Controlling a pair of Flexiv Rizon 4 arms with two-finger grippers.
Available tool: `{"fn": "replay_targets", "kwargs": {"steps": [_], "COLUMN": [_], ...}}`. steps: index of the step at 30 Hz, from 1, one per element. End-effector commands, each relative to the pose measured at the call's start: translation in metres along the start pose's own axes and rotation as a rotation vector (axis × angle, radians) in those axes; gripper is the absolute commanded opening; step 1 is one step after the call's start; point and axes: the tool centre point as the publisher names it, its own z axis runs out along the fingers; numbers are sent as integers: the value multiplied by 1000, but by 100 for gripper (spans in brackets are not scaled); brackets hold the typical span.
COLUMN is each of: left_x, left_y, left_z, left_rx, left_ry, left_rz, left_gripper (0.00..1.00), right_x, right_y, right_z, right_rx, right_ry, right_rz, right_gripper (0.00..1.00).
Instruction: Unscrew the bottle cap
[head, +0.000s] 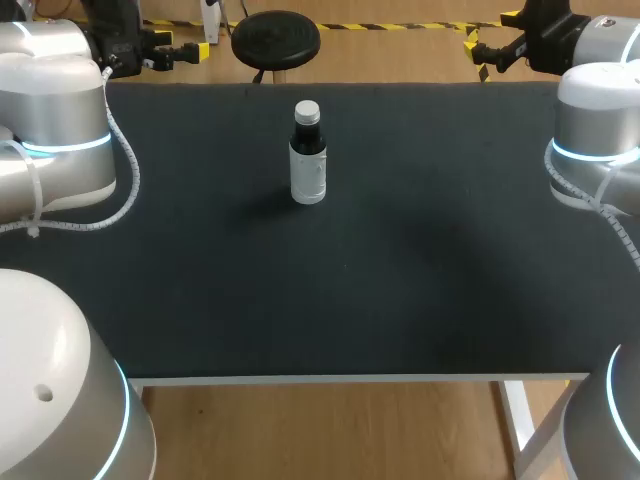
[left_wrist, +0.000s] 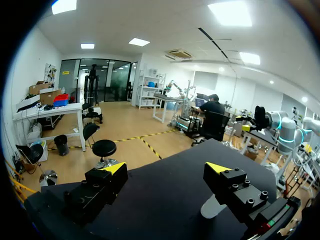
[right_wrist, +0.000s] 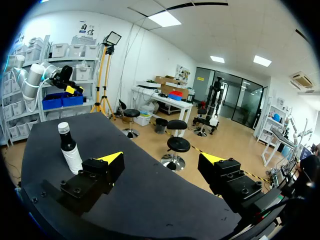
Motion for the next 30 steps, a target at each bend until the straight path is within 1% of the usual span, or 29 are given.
{"fn": "replay_targets", "kwargs": {"steps": [1,21,22,24,25,26,27,30], "left_x": [0,0,1,2,3,4,6,11], "left_y": [-1,-1,2,7,9,11,15,24], "left_z": [-1,-1,3,10,12,15,19,30], "left_rx": [-3,-3,-21,-12,-17,-30,-43,-106], "left_ry": [1,1,12,95,117,128,161,225], "left_rz": [-1,-1,19,86,114,136,175,282], "left_gripper": [100,100,100,100,100,100,100,100], "right_x": [0,0,0,0,0,0,0,0], "right_y": [0,0,0,0,0,0,0,0], "right_z": [0,0,0,0,0,0,0,0], "right_rx": [1,1,1,1,1,1,1,1], "right_ry": [0,0,0,0,0,0,0,0], "right_rz": [0,0,0,0,0,0,0,0], "right_gripper": [100,100,100,100,100,100,100,100]}}
